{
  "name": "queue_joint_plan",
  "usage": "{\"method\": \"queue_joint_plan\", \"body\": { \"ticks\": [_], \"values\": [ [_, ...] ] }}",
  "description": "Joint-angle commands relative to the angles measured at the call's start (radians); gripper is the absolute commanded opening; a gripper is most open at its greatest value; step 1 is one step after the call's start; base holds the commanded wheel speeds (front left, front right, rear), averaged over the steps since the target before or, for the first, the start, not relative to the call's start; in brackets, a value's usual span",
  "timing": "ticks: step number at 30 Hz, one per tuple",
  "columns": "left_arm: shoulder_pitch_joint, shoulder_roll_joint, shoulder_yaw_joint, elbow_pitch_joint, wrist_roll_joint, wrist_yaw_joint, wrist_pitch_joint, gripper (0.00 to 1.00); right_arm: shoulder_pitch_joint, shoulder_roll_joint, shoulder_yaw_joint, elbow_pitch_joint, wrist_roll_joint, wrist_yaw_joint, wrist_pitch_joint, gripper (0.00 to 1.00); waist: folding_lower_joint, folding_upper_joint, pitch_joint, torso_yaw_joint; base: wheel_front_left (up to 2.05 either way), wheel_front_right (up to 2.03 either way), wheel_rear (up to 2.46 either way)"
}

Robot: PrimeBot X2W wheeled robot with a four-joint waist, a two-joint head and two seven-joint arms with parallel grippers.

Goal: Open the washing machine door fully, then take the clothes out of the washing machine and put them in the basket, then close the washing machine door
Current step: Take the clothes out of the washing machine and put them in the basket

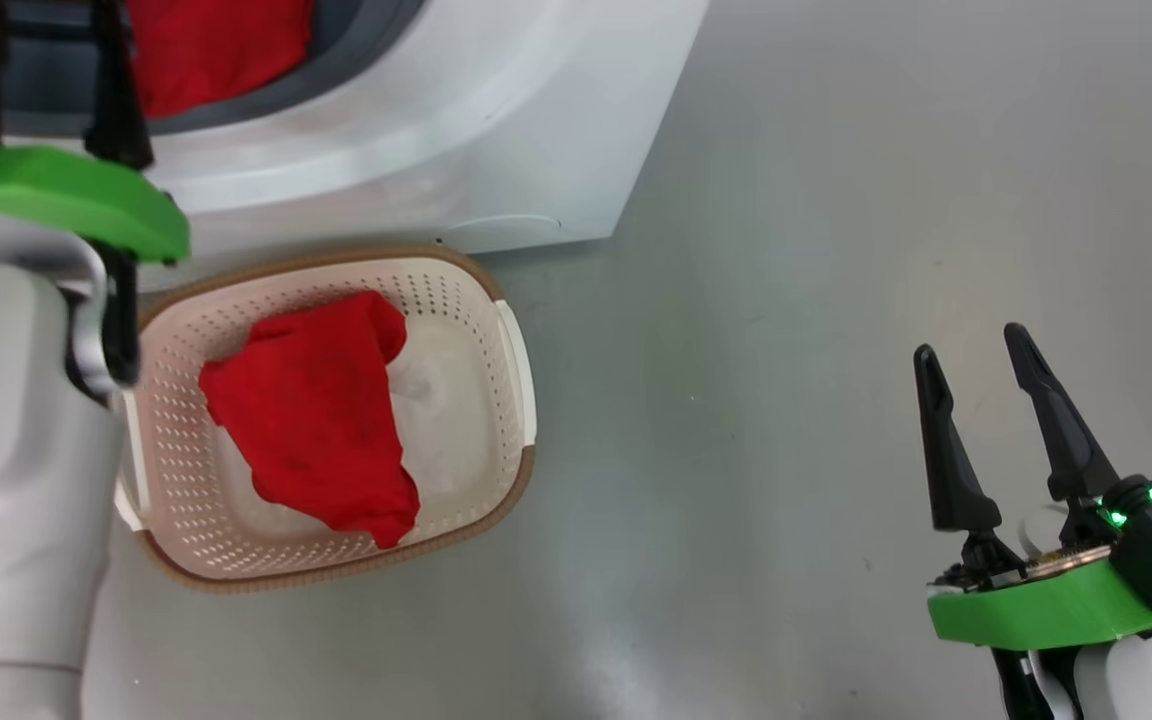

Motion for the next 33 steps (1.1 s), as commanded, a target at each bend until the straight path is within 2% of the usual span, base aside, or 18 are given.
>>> {"method": "queue_joint_plan", "body": {
  "ticks": [1,10,17,26,33],
  "values": [
    [-0.028,0.052,0.028,-0.007,0.004,-0.007,-0.008,1.0,-0.026,-0.013,0.028,-0.027,-0.005,0.006,-0.006,1.0,0.0,0.0,0.019,-0.011,0.0,0.0,0.0],
    [-0.202,0.078,0.041,0.173,-0.03,-0.057,0.014,1.0,-0.05,-0.013,0.042,-0.025,-0.011,0.006,-0.006,1.0,0.0,0.0,0.079,-0.042,0.0,0.0,0.0],
    [-0.313,0.08,0.049,0.291,-0.078,-0.106,0.144,1.0,-0.059,-0.013,0.053,-0.02,-0.013,0.006,-0.006,1.0,0.0,0.0,0.101,-0.061,0.0,0.0,0.0],
    [-0.394,0.076,0.051,0.403,-0.115,-0.129,0.254,1.0,-0.064,-0.013,0.075,-0.01,-0.011,0.006,-0.006,1.0,0.0,0.0,0.114,-0.1,0.0,0.0,0.0],
    [-0.422,0.097,0.017,0.467,-0.093,-0.117,0.335,1.0,-0.063,-0.013,0.09,-0.004,-0.006,0.006,-0.006,1.0,0.0,0.0,0.114,-0.125,0.0,0.0,0.0]
  ]
}}
